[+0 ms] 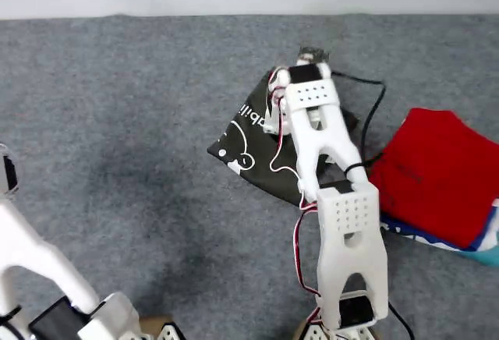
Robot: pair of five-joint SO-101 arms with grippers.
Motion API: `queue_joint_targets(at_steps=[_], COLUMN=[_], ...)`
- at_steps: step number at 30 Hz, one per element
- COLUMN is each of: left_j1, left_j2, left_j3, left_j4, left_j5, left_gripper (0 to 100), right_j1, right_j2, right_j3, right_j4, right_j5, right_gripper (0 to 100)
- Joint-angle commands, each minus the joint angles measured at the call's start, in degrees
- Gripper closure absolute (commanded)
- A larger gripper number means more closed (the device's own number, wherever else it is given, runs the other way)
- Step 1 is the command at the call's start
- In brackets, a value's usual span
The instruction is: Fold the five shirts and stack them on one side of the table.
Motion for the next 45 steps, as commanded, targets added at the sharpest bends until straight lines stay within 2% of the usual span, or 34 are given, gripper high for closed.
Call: queue_joint_targets(at_steps=[1,5,12,17,20,25,28,30,35,39,45], left_j1=[0.09,0.09,0.09,0.18,0.18,0.18,0.18,0.18,0.18,0.18,0.18], left_j2=[-1.67,-1.67,-1.67,-1.67,-1.67,-1.67,-1.67,-1.67,-1.67,-1.67,-1.67], left_j3=[0.13,0.13,0.22,0.22,0.22,0.22,0.13,0.13,0.04,-0.04,-0.04], left_j4=[-0.70,-0.70,-2.29,-2.29,-2.29,-2.29,-2.29,-2.29,-2.29,-2.29,-2.37], left_j5=[-0.62,-0.62,-0.62,-0.62,-0.62,-0.62,-0.62,-0.62,-0.62,-2.55,-2.99], left_gripper=[99,99,99,99,99,99,99,99,99,99,99], right_j1=[0.13,0.92,0.92,2.15,3.21,4.09,4.35,4.53,5.23,5.93,10.24], right_j2=[3.12,6.99,8.66,8.75,8.31,5.14,2.77,0.13,-11.12,-21.85,-38.37], right_j3=[-3.25,-4.66,-7.47,-7.47,-8.53,-16.26,-21.98,-22.33,-16.70,-6.33,5.80], right_j4=[-4.97,-5.41,-1.71,-1.63,-0.04,9.10,14.99,15.34,15.16,15.16,15.16], right_j5=[-2.81,-3.96,-2.11,2.46,5.54,12.04,13.54,13.80,14.68,15.82,18.37], right_gripper=[53.5,56.3,87.0,96.9,99.0,98.8,98.8,98.8,98.9,98.9,98.9])
